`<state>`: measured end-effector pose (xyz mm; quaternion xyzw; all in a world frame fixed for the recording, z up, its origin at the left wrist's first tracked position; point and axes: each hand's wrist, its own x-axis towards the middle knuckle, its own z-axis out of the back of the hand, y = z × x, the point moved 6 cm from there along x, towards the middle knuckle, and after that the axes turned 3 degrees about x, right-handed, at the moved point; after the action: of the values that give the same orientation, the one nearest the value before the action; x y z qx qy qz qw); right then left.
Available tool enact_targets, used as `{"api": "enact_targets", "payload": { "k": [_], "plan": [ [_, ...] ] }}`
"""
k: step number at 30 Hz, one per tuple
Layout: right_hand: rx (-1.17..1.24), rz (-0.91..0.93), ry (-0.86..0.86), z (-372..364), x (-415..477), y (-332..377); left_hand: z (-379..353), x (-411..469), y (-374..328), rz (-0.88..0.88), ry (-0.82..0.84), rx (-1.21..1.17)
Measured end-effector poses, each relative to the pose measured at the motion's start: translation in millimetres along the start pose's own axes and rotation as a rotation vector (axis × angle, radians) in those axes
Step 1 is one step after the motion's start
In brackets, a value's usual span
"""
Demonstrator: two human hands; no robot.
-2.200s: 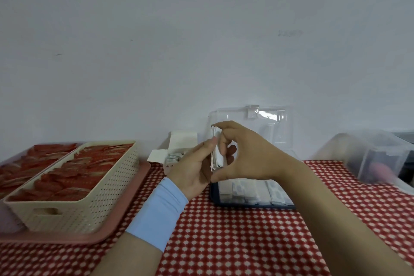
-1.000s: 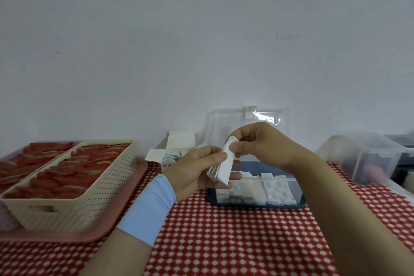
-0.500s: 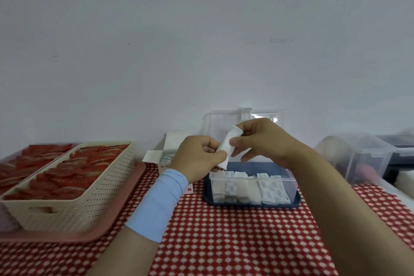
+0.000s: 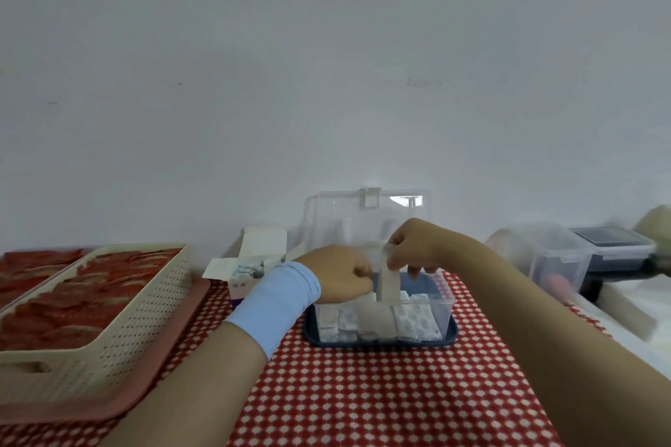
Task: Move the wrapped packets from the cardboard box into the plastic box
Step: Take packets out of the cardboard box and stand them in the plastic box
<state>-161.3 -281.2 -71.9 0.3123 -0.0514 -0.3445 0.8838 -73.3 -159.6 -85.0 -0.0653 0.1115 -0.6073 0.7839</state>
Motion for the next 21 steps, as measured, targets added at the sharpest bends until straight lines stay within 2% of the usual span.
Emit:
{"api": "enact_targets", "payload": {
  "k": [3,6,12,21],
  "plan": [
    [-0.112,-0.032,0.048,-13,9,-5,-14,-1,-2,-0.003,0.154,0.142],
    [-0.175,-0.057,0.115,-24,14,-7,-26,0,-3,0.005,0.213,0.212],
    [-0.231,-0.102,0.194,-39,18,-10,-35,4,3,0.030,0.203,0.195],
    [-0.335,-0.090,0.095,-52,28,-17,-38,5,6,0.003,0.185,0.147]
  ]
}}
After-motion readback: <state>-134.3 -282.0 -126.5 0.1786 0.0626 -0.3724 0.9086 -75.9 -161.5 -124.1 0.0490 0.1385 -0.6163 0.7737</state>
